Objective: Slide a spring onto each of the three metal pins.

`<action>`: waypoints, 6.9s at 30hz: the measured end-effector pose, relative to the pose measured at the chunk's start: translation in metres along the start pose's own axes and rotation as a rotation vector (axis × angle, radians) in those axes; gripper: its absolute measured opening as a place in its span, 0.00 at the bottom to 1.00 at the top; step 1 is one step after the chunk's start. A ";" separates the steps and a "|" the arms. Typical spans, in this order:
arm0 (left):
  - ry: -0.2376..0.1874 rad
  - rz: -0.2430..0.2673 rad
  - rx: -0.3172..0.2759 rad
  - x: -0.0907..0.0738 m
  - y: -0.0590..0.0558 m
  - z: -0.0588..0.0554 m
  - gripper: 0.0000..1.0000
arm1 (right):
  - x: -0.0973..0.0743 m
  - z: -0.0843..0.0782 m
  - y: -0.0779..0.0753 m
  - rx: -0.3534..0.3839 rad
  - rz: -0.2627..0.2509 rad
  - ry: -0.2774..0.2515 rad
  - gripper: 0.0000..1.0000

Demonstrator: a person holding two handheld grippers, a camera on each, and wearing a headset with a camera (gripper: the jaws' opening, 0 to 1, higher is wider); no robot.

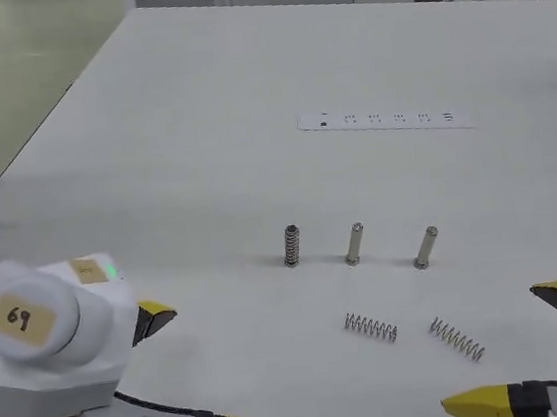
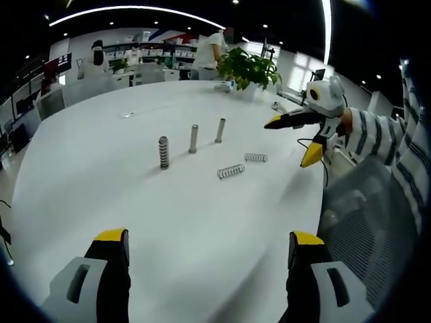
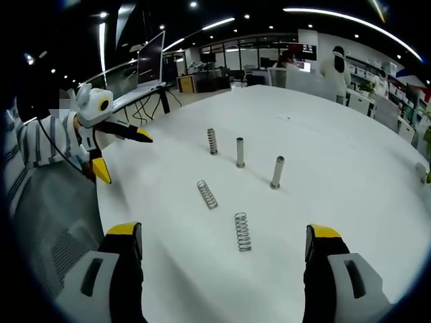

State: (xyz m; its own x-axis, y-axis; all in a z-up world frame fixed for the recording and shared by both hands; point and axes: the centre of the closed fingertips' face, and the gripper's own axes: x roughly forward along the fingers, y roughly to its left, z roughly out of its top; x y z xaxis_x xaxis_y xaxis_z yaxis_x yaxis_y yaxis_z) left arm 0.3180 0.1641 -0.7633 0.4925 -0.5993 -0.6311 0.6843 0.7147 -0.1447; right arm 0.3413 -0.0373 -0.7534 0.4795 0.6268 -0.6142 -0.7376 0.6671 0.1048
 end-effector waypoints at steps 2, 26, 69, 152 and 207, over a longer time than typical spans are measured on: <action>-0.009 -0.023 0.004 0.001 -0.003 0.005 0.93 | 0.000 0.001 0.001 -0.003 -0.002 -0.002 0.99; 0.065 -0.209 0.254 0.064 -0.034 0.038 0.71 | -0.001 -0.002 0.002 0.043 -0.037 0.001 0.98; 0.173 -0.383 0.559 0.129 -0.047 0.040 0.18 | -0.006 -0.020 0.007 0.106 -0.064 0.016 0.94; 0.052 -0.324 0.337 0.062 -0.057 0.060 0.02 | 0.007 0.038 0.052 -0.206 0.311 -0.102 0.70; 0.038 -0.318 0.463 0.034 -0.072 0.048 0.02 | 0.030 0.045 0.098 -0.241 0.532 -0.082 0.08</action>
State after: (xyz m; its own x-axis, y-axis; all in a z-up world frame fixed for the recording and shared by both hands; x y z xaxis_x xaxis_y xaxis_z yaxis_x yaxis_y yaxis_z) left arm 0.3115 0.0749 -0.7376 0.2095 -0.7400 -0.6392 0.9647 0.2630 0.0117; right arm 0.3052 0.0652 -0.7263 0.0421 0.8859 -0.4620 -0.9694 0.1481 0.1957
